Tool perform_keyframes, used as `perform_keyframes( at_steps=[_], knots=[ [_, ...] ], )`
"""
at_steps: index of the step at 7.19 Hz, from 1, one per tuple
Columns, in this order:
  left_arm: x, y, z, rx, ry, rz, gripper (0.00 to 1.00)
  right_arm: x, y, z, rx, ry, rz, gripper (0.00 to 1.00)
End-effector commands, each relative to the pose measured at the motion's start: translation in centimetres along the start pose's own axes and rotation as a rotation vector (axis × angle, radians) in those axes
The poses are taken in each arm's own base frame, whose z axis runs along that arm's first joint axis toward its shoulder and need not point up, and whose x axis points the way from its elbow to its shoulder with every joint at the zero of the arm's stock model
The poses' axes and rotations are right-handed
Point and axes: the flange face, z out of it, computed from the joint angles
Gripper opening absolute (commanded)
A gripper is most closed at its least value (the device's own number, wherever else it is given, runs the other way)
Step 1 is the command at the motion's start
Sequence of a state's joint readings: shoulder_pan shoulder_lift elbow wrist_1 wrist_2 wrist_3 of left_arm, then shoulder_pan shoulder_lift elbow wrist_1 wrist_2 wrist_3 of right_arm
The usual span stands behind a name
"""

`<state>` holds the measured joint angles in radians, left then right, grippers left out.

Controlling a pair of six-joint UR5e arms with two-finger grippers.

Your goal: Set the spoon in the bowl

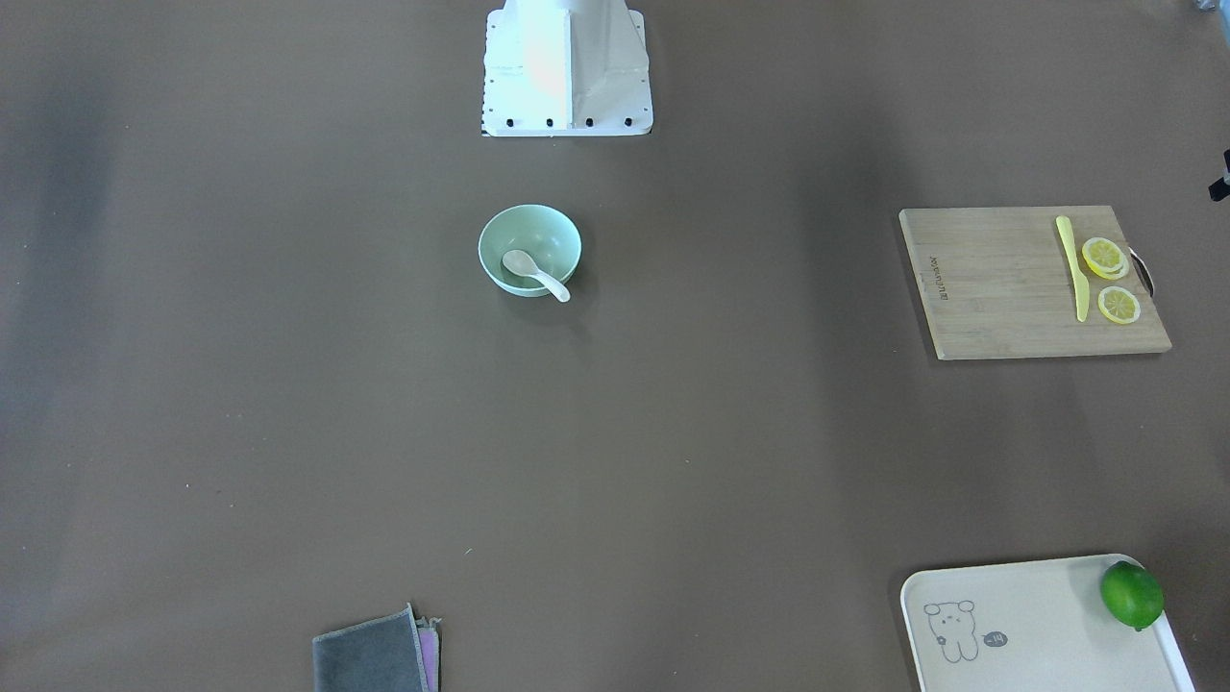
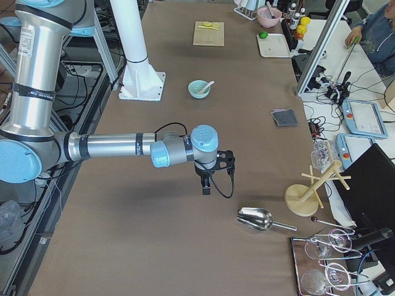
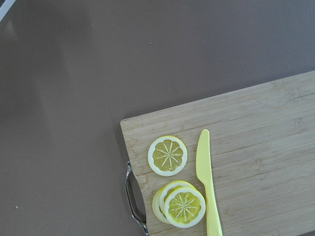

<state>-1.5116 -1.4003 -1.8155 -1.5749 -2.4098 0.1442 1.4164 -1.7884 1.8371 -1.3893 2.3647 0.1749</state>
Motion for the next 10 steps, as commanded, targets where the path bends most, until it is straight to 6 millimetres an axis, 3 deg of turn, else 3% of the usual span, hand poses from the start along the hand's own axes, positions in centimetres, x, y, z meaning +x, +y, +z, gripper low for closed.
perform_keyframes(
  at_steps=[1, 10],
  knots=[
    [-0.32, 0.16, 0.37, -0.006, 0.004, -0.009, 0.98, -0.05, 0.02, -0.21, 0.007, 0.0, -0.007, 1.0],
    [-0.76, 0.4, -0.16, 0.003, -0.008, -0.018, 0.98, 0.13, -0.03, -0.11, 0.008, 0.0, -0.004, 1.0]
  ],
)
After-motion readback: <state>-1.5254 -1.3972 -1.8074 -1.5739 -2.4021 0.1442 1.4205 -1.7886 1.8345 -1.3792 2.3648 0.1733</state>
